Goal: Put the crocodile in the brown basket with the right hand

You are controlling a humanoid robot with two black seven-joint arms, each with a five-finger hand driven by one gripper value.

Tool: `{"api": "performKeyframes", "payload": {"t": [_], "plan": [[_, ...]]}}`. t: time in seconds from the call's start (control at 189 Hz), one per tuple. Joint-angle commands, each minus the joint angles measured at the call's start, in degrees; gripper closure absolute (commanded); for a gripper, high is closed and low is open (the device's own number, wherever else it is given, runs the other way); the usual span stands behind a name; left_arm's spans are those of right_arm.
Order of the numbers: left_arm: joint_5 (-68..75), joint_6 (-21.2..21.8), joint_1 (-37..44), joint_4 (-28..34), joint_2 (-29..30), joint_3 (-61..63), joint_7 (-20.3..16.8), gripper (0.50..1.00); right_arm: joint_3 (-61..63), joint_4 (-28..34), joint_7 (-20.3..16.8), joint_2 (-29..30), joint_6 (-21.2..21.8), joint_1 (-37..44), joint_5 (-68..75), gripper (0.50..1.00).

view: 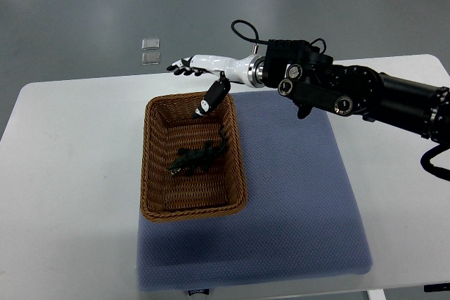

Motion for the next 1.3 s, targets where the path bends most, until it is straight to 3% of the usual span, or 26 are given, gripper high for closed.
{"api": "performKeyframes", "payload": {"t": [0.0, 0.233, 0.524, 0.705, 0.879, 1.112, 1.293], "plan": [[0.0, 0.0, 0.0, 0.0, 0.0, 0.0, 0.0, 0.500, 7.3, 0.2, 0.1, -3.8, 0.0, -2.2, 0.4, 0.579], [0.0, 0.0, 0.0, -0.1, 0.0, 0.0, 0.0, 0.500, 29.1, 0.2, 0.3, -10.0, -0.1, -11.8, 2.5, 0.579], [0.0, 0.0, 0.0, -0.1, 0.0, 0.1, 0.1, 0.500, 49.9, 0.1, 1.4, -8.6, -0.3, -26.9, 21.1, 0.579], [0.0, 0.0, 0.0, -0.1, 0.0, 0.1, 0.0, 0.500, 52.1, -0.6, 5.8, -5.2, 0.2, -33.8, 35.8, 0.579], [0.0, 0.0, 0.0, -0.1, 0.0, 0.2, 0.1, 0.500, 52.8, -2.2, 6.0, -2.8, 6.4, -38.1, 48.2, 0.576], [0.0, 0.0, 0.0, -0.1, 0.0, 0.0, 0.1, 0.500, 52.8, -5.1, 6.0, -0.9, 11.3, -39.5, 51.2, 0.572], [0.0, 0.0, 0.0, -0.1, 0.0, 0.0, 0.1, 0.500, 52.8, -5.2, 6.0, -1.0, 11.8, -39.6, 51.2, 0.572]]}}
